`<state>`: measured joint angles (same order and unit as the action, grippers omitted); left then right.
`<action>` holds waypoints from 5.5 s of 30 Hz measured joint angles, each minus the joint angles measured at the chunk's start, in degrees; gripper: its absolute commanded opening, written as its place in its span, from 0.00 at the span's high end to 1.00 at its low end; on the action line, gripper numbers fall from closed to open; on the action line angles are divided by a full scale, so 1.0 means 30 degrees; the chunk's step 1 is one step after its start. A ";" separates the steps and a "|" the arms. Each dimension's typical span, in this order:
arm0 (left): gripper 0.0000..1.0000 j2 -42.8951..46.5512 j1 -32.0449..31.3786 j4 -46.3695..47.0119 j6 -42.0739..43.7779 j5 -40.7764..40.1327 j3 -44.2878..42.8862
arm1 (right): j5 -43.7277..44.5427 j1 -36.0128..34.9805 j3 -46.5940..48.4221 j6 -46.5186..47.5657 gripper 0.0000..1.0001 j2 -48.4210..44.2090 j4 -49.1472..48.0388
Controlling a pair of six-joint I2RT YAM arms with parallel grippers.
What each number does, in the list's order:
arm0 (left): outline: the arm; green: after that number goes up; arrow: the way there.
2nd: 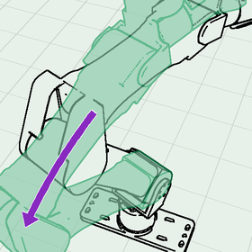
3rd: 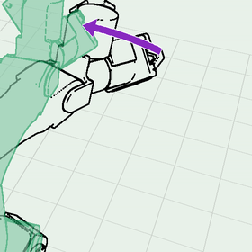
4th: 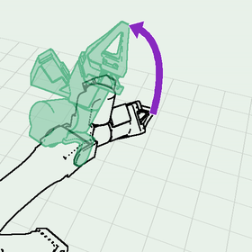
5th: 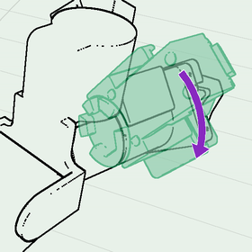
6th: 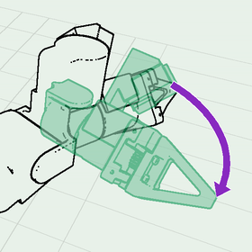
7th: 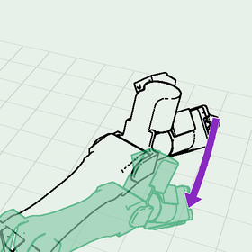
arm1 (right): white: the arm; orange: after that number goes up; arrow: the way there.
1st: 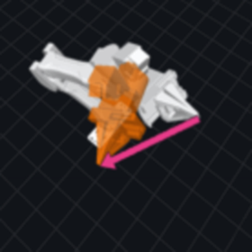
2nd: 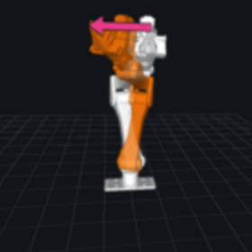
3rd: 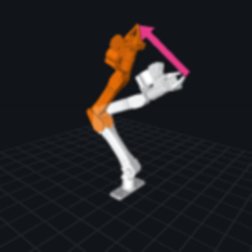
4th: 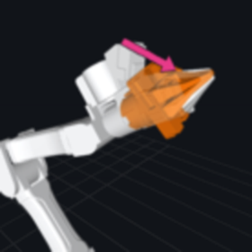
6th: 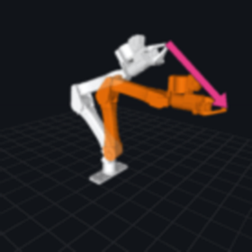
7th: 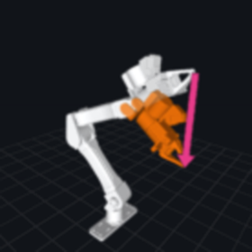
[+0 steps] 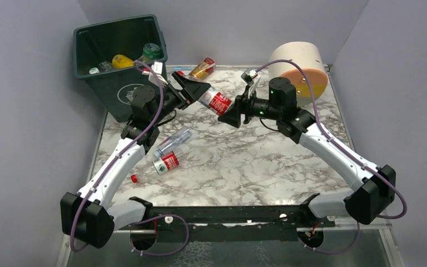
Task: Put the plastic bottles in the bin
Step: Pick up the plastic bottle at the center of the board, then place the plastic bottle in the trash bin, then adjust the plastic bottle at the center of the board.
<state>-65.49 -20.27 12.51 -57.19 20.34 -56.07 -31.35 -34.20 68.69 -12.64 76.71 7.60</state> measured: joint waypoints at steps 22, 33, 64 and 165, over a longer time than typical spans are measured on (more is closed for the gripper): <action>0.37 -0.0867 -0.1078 -0.0080 0.0663 -0.0758 -0.0801 | -0.0423 0.0000 -0.0685 0.0000 0.23 -0.0503 -0.0510; 0.37 -0.1974 -0.0998 -0.1829 0.2579 -0.0867 -0.3993 | -0.0015 0.0000 -0.0685 0.0073 0.00 -0.1319 -0.0109; 0.34 -0.6309 1.1030 -0.4051 0.4291 0.1202 -1.3049 | 0.0270 0.0000 -0.3009 -0.0291 0.00 -0.1566 0.0291; 0.01 0.1443 1.4025 -0.6360 0.3657 0.6390 -0.4765 | -0.1559 -0.3840 0.8196 0.7927 0.03 1.8855 -0.5865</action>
<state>-61.17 21.80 -6.57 -46.22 39.51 -70.37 -36.03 -45.71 93.27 11.14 133.27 -10.00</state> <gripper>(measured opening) 0.989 0.986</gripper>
